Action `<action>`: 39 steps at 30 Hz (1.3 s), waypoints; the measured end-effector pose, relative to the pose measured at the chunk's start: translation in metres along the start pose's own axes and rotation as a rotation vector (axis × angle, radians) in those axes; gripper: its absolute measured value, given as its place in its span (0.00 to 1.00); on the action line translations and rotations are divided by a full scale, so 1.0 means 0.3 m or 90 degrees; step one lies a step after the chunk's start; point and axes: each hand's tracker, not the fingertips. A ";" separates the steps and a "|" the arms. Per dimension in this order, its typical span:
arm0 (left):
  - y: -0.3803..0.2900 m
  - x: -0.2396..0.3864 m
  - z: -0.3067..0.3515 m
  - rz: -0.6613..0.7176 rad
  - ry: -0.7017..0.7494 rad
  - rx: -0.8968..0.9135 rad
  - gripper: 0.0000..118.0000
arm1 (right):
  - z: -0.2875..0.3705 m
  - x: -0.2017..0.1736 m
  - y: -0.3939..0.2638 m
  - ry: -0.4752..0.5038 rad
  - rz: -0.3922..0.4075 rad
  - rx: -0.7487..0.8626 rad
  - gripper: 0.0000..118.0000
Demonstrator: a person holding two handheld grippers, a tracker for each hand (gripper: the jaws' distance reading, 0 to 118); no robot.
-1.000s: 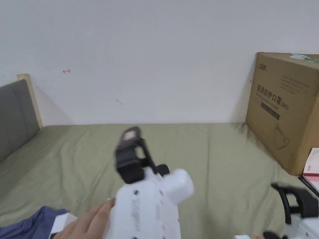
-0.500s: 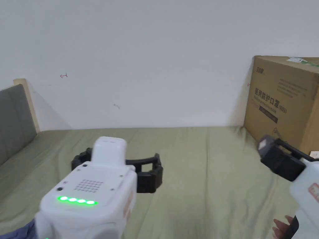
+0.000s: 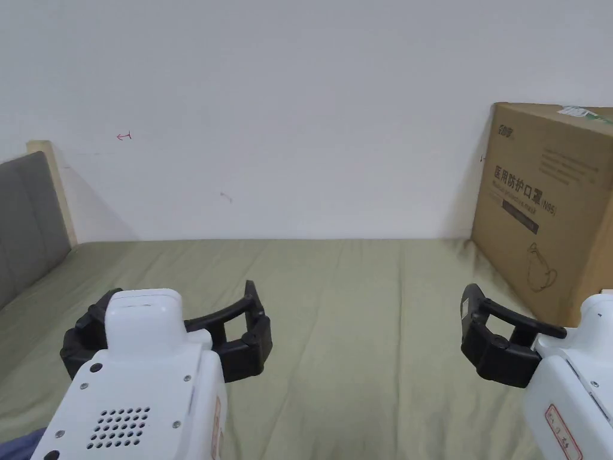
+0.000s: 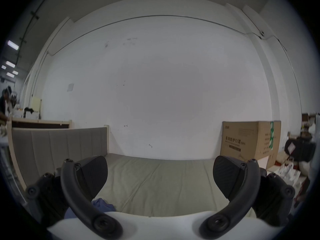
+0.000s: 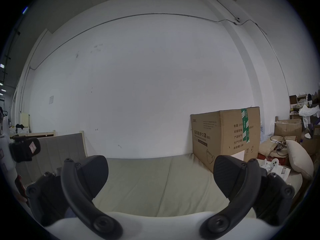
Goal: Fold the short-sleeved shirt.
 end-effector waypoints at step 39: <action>-0.029 0.067 -0.066 0.008 -0.099 -0.109 0.00 | -0.002 0.073 -0.015 -0.015 0.017 -0.081 0.01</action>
